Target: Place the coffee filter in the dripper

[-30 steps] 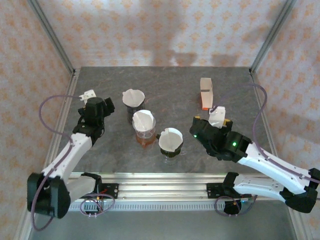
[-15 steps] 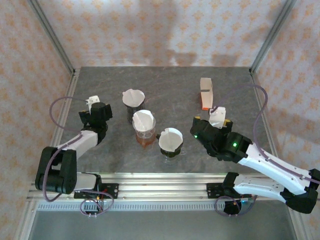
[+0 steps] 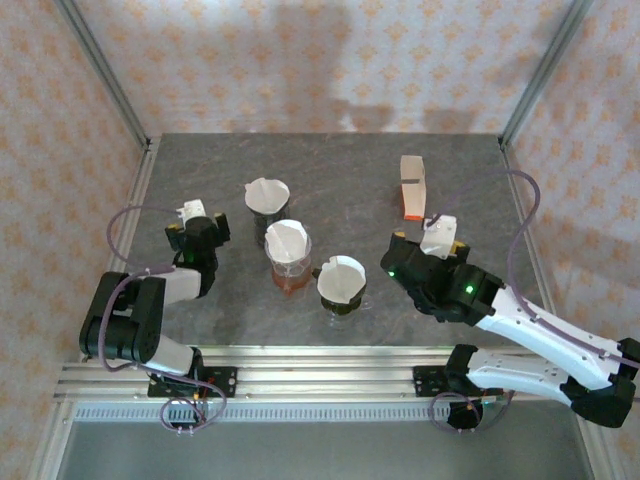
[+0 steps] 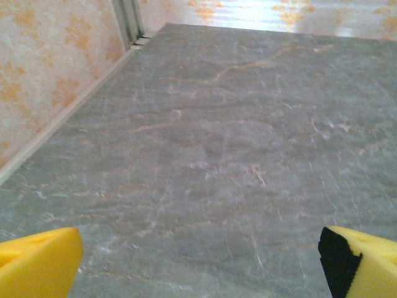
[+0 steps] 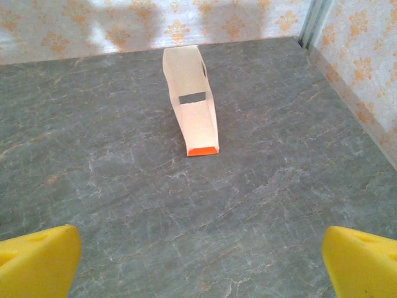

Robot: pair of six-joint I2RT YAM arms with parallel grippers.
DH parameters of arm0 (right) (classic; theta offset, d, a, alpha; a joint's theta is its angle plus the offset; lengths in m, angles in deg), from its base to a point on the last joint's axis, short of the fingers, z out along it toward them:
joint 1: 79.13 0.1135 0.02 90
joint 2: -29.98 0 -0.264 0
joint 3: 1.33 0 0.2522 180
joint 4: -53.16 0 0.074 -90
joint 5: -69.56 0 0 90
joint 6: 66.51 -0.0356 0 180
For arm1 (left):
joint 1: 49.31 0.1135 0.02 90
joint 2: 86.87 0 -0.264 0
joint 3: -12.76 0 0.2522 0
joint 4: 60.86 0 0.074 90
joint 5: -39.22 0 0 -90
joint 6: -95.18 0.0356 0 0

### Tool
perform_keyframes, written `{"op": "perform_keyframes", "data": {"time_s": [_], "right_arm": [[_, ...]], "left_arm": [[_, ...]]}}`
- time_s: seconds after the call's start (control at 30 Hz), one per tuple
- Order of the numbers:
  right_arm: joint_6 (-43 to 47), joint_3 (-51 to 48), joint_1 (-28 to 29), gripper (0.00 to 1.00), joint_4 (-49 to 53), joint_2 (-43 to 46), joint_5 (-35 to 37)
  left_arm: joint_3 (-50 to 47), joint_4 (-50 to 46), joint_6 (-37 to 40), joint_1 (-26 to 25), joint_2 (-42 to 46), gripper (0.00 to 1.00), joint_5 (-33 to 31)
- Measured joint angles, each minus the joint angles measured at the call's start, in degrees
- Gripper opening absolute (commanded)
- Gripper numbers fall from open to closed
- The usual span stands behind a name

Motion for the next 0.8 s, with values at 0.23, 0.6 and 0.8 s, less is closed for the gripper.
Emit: {"op": "perform_keyframes", "data": {"time_s": [0.23, 0.6, 0.8], "right_arm": [[-5.2, -1.9, -1.4, 0.99, 2.1, -1.1, 5.4], [10.1, -12.6, -14.0, 1.0, -17.7, 0.9, 6.4], [23.5, -21.3, -33.7, 0.99, -38.8, 3.7, -5.6]], "left_arm": [[-0.8, 2.4, 0.7, -0.1, -1.2, 1.0, 1.3], [-0.8, 4.3, 1.3, -0.1, -1.2, 1.0, 1.3], [-0.8, 4.4, 1.5, -0.1, -1.2, 1.0, 1.3]]}}
